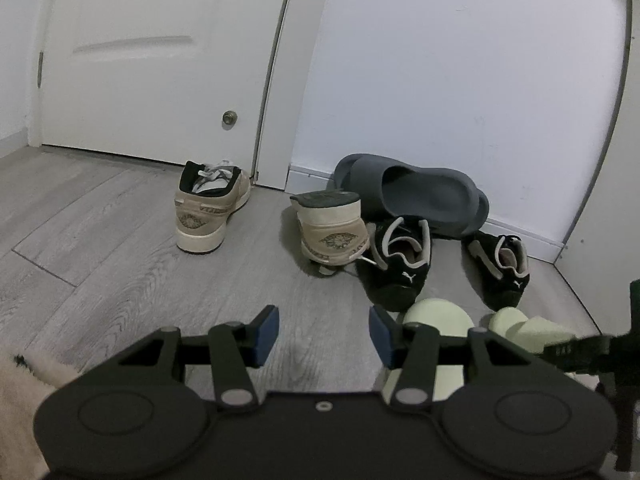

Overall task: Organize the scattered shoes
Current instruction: 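Grasp one pale green slide with the right tool and lift it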

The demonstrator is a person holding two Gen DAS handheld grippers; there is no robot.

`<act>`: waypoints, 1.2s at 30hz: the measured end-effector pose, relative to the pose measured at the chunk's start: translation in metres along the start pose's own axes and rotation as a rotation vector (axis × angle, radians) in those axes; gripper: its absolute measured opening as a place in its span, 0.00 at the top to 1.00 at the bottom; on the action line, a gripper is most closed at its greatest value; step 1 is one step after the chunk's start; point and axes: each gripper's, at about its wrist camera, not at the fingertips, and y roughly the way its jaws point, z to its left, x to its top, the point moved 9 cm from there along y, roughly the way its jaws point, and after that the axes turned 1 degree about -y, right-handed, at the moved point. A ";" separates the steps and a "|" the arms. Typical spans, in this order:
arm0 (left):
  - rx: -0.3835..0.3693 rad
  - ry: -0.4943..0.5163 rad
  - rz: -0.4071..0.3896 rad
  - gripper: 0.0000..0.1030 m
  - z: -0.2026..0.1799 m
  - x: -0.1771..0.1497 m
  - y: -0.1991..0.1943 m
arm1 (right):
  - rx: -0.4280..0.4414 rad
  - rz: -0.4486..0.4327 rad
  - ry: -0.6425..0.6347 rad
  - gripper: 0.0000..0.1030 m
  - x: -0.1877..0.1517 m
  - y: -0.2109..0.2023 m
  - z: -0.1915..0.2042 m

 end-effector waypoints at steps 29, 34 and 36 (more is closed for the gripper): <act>-0.004 -0.009 0.020 0.49 0.000 -0.003 0.005 | 0.197 0.289 0.461 0.45 -0.053 -0.033 -0.006; -0.003 0.003 0.024 0.49 -0.002 -0.004 0.006 | 0.140 0.256 0.506 0.48 -0.049 -0.031 -0.021; -0.003 0.005 0.025 0.49 -0.002 -0.005 0.006 | 0.110 0.240 0.520 0.50 -0.047 -0.031 -0.028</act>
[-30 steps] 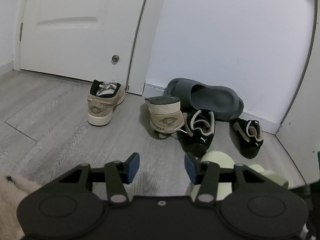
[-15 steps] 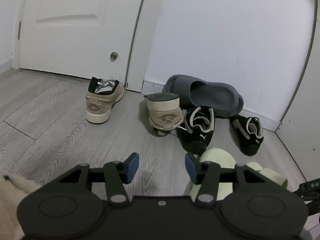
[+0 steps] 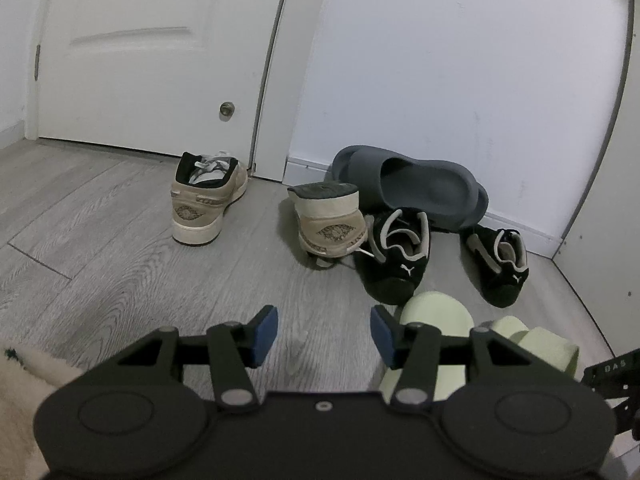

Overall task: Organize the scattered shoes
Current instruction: 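Grasp one pale green slide with the right tool and lift it, then carry the slide with the right tool and lower it beside its pair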

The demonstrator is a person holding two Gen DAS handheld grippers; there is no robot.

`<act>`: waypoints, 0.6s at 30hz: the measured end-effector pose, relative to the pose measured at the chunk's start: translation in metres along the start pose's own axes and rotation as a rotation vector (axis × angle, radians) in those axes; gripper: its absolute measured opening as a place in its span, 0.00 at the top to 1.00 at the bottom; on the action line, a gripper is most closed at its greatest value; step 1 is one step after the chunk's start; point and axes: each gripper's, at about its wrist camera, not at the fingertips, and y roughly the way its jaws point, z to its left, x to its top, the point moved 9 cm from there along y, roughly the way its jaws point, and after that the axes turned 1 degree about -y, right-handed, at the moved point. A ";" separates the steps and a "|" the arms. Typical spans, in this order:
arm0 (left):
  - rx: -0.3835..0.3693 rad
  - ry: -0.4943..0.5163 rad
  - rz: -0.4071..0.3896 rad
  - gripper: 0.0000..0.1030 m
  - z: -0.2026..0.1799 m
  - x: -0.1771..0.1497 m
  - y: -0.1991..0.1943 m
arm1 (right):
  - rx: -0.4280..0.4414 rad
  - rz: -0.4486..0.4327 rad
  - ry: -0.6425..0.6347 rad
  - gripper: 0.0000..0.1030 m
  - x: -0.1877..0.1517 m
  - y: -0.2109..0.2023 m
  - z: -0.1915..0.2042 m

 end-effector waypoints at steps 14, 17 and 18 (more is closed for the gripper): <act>0.002 0.019 0.002 0.49 -0.003 -0.002 0.002 | -0.320 -0.291 -0.134 0.49 0.058 -0.009 -0.024; 0.003 0.013 0.003 0.49 -0.003 -0.002 0.001 | -0.384 -0.356 -0.166 0.49 0.072 -0.011 -0.027; 0.003 0.011 0.003 0.49 -0.003 -0.002 0.001 | -0.405 -0.378 -0.176 0.49 0.076 -0.011 -0.028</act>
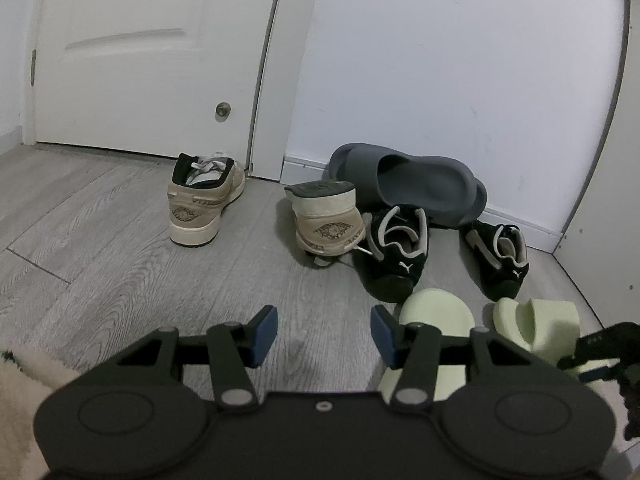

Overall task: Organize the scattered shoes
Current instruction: 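Carry the slide with the right tool and lower it beside its pair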

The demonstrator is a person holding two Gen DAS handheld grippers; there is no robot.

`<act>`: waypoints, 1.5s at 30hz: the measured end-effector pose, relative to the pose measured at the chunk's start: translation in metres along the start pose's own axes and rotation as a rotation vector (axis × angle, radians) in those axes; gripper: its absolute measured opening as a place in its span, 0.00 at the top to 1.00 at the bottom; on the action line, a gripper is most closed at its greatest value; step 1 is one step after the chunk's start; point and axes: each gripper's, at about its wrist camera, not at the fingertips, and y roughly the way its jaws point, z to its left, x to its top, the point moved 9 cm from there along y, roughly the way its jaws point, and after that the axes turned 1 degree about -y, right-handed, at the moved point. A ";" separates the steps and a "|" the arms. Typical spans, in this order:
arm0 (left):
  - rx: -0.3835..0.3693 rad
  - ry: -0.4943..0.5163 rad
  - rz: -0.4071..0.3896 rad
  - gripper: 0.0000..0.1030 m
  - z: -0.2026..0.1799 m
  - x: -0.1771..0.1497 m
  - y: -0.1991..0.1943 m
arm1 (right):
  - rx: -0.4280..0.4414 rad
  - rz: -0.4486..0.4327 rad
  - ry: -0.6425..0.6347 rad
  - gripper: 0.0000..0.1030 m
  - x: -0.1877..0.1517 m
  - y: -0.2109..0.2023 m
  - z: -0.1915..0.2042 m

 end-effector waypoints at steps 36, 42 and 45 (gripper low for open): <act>-0.009 -0.036 0.014 0.48 0.003 0.000 0.004 | -0.171 -0.015 -0.241 0.16 -0.039 -0.036 0.019; -0.008 -0.032 0.017 0.48 0.003 -0.001 0.005 | 0.160 -0.108 0.241 0.09 -0.032 -0.067 -0.001; -0.007 -0.032 0.020 0.48 0.003 -0.001 0.005 | 0.155 -0.103 0.285 0.09 -0.028 -0.057 0.000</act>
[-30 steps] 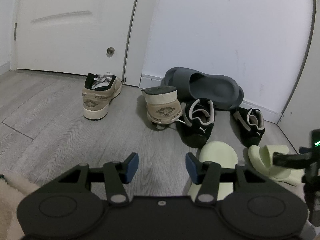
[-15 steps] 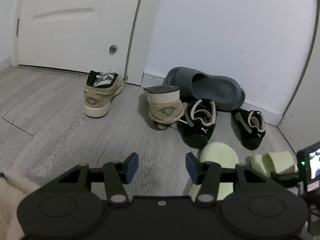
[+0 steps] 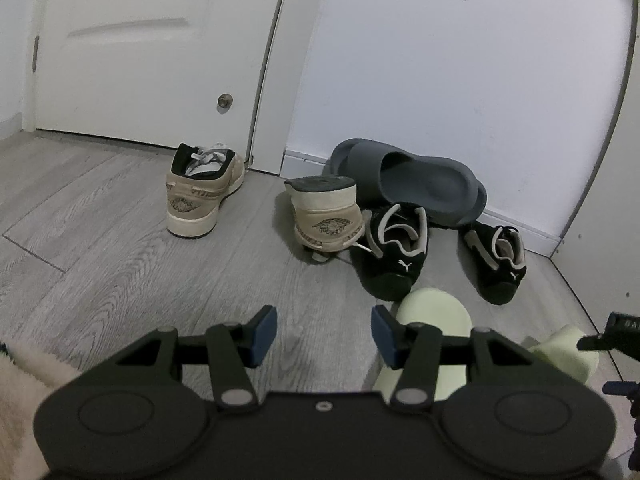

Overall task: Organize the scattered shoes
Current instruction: 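Carry the slide with the right tool and lower it beside its pair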

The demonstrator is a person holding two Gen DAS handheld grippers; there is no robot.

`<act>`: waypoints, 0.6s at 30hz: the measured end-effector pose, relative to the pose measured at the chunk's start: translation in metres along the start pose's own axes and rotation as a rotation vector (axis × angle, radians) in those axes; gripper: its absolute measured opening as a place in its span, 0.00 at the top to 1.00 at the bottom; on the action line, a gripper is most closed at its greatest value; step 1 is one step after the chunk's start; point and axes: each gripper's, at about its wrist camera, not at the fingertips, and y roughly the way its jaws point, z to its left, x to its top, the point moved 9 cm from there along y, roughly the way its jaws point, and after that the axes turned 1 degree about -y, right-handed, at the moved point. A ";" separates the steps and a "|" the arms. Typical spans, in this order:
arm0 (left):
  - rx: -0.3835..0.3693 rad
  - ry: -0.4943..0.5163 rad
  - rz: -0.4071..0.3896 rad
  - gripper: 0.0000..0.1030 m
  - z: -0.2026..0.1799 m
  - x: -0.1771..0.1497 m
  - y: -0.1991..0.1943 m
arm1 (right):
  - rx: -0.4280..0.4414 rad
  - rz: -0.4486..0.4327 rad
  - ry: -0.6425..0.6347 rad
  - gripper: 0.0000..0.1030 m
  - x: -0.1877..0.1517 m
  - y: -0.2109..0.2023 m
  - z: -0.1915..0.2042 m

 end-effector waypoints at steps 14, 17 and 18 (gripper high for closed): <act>0.003 0.006 0.007 0.48 -0.001 -0.001 0.001 | -0.066 0.017 0.148 0.00 0.027 0.069 -0.009; 0.003 0.005 0.008 0.48 -0.001 -0.001 0.001 | -0.016 0.059 0.057 0.00 0.020 0.068 0.002; 0.003 0.004 0.008 0.48 -0.001 -0.001 0.001 | 0.001 0.072 0.027 0.00 0.018 0.068 0.005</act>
